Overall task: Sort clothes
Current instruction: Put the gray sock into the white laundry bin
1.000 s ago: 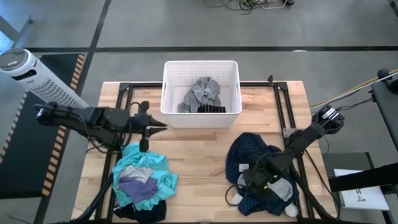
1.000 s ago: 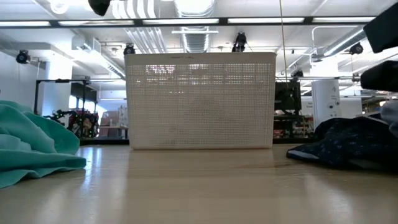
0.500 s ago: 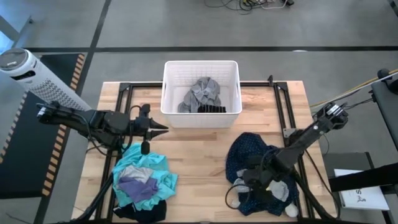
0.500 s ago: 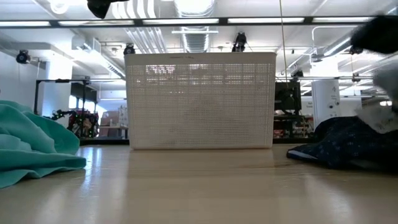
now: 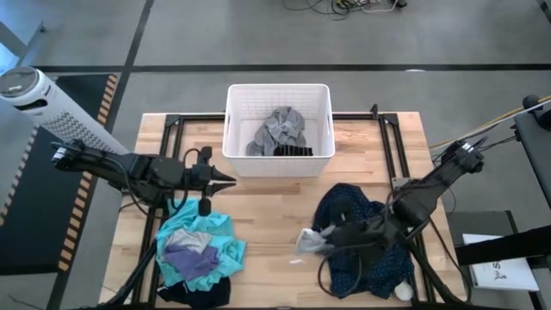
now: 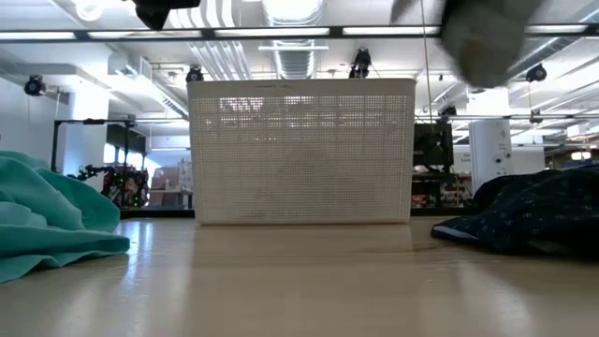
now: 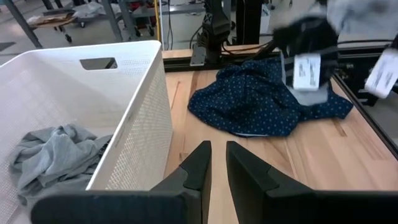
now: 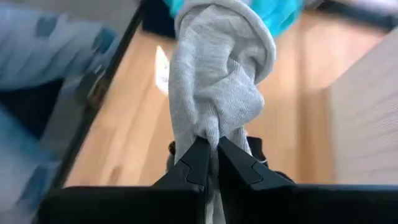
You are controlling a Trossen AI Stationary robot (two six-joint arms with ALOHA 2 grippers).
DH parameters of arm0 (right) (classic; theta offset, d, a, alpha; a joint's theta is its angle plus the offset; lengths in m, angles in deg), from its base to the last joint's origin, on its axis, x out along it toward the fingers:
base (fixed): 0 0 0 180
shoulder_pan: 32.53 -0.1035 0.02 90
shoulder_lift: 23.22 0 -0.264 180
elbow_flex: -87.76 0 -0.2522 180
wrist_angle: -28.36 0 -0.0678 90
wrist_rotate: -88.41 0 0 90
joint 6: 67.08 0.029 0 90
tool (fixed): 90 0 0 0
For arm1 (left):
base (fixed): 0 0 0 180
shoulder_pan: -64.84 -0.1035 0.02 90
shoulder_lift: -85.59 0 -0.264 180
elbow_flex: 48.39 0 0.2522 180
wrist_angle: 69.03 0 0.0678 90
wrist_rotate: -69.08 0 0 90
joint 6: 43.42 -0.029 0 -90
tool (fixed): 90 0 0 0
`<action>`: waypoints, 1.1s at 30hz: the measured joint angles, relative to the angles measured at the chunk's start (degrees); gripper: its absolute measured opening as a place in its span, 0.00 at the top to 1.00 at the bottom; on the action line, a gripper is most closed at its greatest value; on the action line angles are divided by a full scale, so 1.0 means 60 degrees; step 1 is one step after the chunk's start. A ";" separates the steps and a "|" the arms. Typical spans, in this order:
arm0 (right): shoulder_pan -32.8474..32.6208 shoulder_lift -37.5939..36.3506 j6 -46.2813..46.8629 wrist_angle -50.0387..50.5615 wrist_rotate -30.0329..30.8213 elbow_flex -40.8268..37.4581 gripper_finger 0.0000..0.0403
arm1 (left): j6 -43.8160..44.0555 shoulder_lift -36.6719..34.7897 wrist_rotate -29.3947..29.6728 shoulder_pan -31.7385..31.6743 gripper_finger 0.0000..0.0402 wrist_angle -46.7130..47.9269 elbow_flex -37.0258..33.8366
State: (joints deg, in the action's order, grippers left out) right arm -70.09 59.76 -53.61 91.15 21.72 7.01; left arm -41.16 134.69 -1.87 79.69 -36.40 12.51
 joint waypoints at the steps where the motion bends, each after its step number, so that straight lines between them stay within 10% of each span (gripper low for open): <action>1: 0.0019 0.0003 -0.0213 -0.0004 0.0227 0.0183 0.99 | 0.0000 0.0038 -0.0007 0.0000 0.91 0.0000 0.0000; 13: 0.0249 0.0044 -0.0945 -0.0072 0.1098 0.1013 0.85 | 0.0065 0.0391 -0.0088 0.0040 0.91 -0.0073 0.0000; 25: 0.0314 0.0338 -0.0944 0.0032 0.1364 0.1010 1.00 | 0.0107 0.0433 -0.0091 0.0040 0.91 -0.0091 -0.0004; 33: 0.0310 0.0696 -0.0084 0.0685 0.0291 0.0800 0.78 | 0.0138 0.0433 -0.0095 0.0080 0.91 -0.0084 -0.0004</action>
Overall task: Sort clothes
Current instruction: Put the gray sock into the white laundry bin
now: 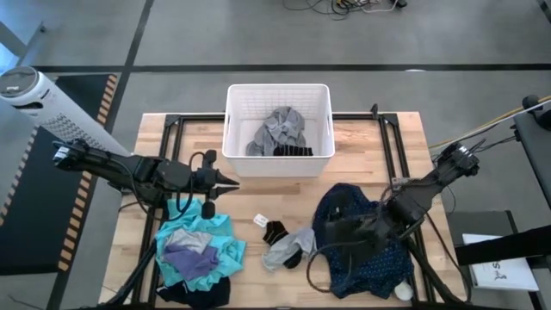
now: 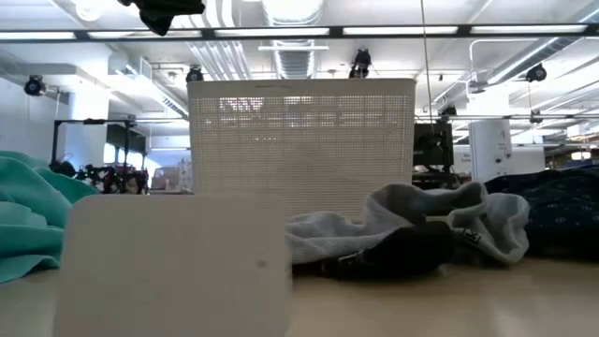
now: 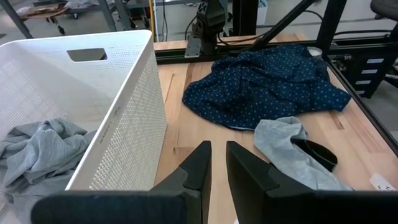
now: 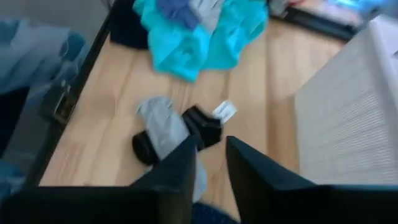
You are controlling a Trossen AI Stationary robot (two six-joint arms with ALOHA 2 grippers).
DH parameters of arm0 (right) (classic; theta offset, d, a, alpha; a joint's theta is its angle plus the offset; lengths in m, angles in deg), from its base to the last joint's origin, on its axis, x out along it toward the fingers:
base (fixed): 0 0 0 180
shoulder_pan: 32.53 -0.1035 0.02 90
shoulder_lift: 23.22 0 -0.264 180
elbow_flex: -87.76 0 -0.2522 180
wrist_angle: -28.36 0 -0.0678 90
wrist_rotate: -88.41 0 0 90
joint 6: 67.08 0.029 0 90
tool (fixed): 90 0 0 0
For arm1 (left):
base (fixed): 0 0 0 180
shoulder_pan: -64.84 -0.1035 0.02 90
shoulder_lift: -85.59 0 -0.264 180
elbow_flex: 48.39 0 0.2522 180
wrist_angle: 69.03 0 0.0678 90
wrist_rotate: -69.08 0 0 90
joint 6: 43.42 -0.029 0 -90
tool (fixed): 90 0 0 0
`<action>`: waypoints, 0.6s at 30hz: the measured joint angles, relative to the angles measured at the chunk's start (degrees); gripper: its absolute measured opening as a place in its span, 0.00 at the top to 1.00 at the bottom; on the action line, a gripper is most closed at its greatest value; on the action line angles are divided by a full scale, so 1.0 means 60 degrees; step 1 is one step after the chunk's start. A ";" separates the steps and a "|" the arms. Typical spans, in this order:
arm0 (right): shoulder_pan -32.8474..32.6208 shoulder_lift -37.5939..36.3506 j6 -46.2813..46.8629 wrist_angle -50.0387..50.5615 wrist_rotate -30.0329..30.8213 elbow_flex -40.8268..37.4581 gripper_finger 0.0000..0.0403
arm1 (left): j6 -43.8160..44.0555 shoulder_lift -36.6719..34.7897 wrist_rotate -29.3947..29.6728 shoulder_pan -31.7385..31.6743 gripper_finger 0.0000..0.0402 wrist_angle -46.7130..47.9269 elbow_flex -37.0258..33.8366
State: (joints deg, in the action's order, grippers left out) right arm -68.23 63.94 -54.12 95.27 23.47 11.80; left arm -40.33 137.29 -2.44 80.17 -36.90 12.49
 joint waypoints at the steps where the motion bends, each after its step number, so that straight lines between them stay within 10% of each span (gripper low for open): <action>1: -0.0004 0.0086 0.0034 0.0052 -0.0043 -0.0094 0.74 | 0.0000 0.0000 0.0000 0.0001 0.91 0.0001 0.0000; 18: 0.1352 0.1226 0.0616 -0.3260 -0.3035 -0.3719 0.47 | 0.0004 -0.0004 -0.0004 0.0022 0.91 0.0008 0.0000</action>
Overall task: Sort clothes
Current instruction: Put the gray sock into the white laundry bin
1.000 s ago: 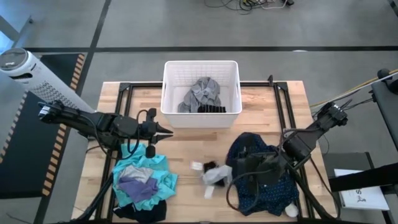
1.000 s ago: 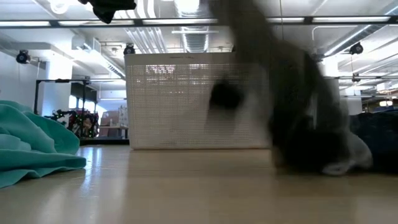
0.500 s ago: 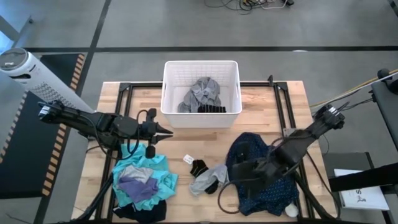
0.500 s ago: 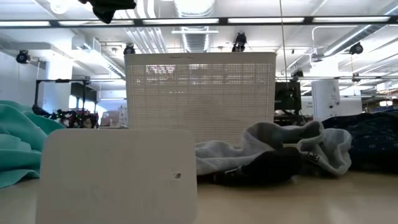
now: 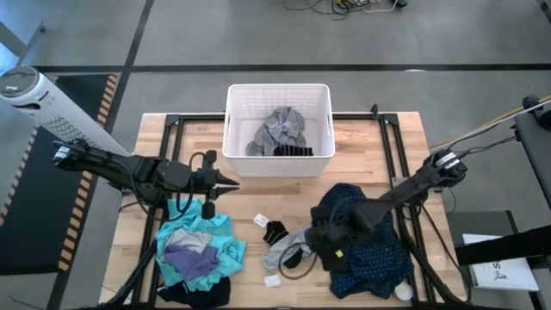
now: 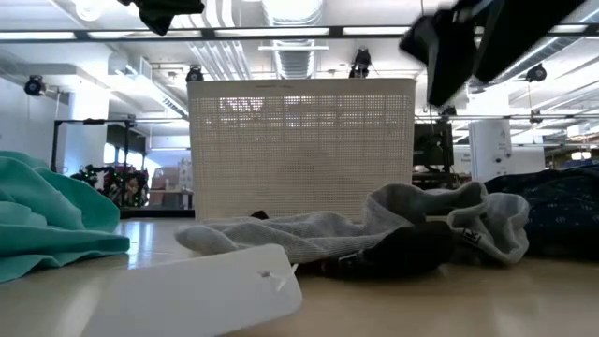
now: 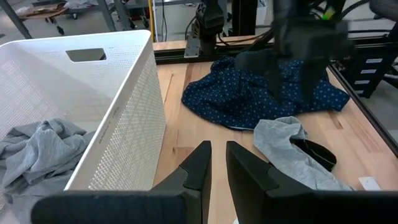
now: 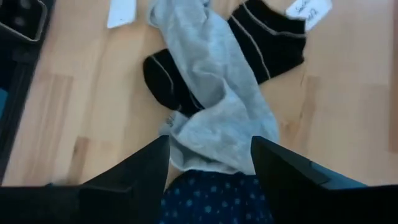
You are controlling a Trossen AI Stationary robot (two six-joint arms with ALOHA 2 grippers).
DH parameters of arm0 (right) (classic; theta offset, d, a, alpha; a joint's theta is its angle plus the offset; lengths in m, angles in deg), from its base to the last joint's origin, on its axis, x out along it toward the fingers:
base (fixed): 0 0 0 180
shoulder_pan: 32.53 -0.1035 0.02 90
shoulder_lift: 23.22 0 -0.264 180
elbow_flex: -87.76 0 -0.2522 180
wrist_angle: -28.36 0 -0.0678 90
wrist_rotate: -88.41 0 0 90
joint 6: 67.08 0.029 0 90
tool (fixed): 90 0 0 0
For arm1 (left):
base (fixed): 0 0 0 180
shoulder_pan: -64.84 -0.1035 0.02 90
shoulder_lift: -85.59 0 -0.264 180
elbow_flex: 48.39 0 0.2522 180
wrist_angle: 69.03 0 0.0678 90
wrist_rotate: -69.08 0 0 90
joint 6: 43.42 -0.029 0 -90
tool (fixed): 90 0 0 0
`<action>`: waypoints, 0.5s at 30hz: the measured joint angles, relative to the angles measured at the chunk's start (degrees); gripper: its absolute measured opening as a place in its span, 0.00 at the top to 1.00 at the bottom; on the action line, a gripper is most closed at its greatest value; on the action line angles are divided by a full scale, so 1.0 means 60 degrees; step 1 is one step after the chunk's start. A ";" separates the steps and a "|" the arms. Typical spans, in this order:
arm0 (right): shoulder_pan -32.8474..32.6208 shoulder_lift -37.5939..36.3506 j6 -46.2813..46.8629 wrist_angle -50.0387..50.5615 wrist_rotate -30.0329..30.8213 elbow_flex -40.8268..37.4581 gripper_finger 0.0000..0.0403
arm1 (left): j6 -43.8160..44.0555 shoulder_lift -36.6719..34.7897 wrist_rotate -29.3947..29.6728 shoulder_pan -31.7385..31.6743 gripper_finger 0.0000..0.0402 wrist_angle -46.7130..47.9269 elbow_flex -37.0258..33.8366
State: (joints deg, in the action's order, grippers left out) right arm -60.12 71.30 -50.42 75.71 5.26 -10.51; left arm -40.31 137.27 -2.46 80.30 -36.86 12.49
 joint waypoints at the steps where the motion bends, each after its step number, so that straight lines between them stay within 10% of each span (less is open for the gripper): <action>1: 0.0092 0.0002 -0.0067 -0.0280 -0.0077 -0.0211 0.47 | 0.0000 0.0000 0.0000 0.0000 0.91 0.0003 0.0000; 15: 0.0870 0.1514 -0.1284 -0.1950 -0.0154 -0.1267 0.50 | 0.0098 -0.0002 -0.0004 0.0000 0.91 0.0003 0.0000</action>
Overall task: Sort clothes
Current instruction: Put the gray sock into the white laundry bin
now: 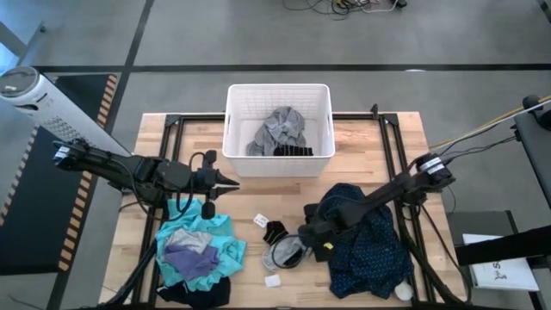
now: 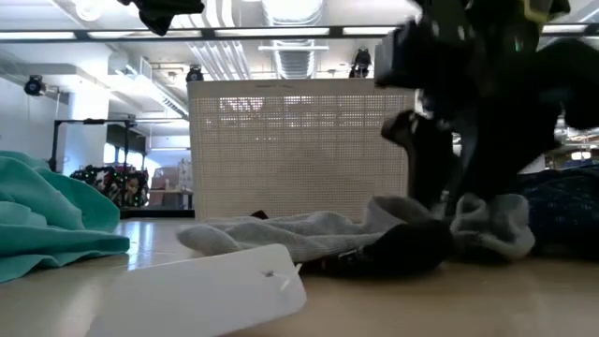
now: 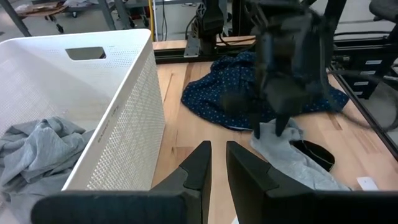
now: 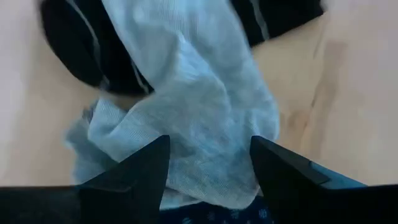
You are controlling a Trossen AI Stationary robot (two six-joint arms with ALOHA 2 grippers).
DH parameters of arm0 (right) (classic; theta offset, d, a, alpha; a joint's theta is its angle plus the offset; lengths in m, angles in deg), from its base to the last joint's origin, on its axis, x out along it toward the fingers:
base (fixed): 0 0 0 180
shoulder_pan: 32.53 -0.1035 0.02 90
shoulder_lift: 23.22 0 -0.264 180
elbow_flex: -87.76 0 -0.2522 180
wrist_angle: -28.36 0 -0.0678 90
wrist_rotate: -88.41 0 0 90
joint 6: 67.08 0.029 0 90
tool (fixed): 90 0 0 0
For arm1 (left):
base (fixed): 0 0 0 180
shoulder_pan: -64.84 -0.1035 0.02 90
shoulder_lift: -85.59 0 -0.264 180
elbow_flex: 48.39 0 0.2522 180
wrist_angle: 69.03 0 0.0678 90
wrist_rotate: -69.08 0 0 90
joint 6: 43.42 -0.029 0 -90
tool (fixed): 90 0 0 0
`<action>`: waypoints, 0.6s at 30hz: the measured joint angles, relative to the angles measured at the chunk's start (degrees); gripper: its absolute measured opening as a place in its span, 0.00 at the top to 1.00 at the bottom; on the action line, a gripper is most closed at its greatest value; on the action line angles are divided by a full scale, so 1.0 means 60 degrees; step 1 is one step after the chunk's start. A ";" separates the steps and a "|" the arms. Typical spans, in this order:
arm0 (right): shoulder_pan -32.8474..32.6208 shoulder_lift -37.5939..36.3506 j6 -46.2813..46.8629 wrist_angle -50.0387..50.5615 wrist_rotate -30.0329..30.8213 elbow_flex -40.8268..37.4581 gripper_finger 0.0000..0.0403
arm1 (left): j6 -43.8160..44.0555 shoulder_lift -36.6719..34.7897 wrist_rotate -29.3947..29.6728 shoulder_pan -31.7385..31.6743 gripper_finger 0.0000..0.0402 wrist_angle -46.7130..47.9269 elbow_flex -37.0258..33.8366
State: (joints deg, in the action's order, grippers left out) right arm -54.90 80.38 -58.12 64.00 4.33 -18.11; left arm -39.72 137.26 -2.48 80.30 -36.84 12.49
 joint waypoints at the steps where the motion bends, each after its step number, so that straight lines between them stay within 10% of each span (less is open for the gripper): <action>1: 0.0036 0.0121 -0.0093 0.0012 -0.0019 0.0015 0.52 | 0.0012 -0.0001 0.0000 0.0000 0.91 0.0000 0.0000; 8: 0.0067 0.0458 -0.0873 0.0051 0.0016 0.0478 0.95 | 0.0055 -0.0002 0.0000 0.0007 0.91 0.0004 0.0000; 18: 0.0040 -0.0946 -0.1350 0.0829 0.0053 0.1708 0.99 | 0.0153 -0.0002 0.0000 0.0018 0.91 0.0003 0.0000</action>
State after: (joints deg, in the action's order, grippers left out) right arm -54.66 74.71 -66.23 68.98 4.65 -7.86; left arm -38.80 137.25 -2.48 80.41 -36.82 12.49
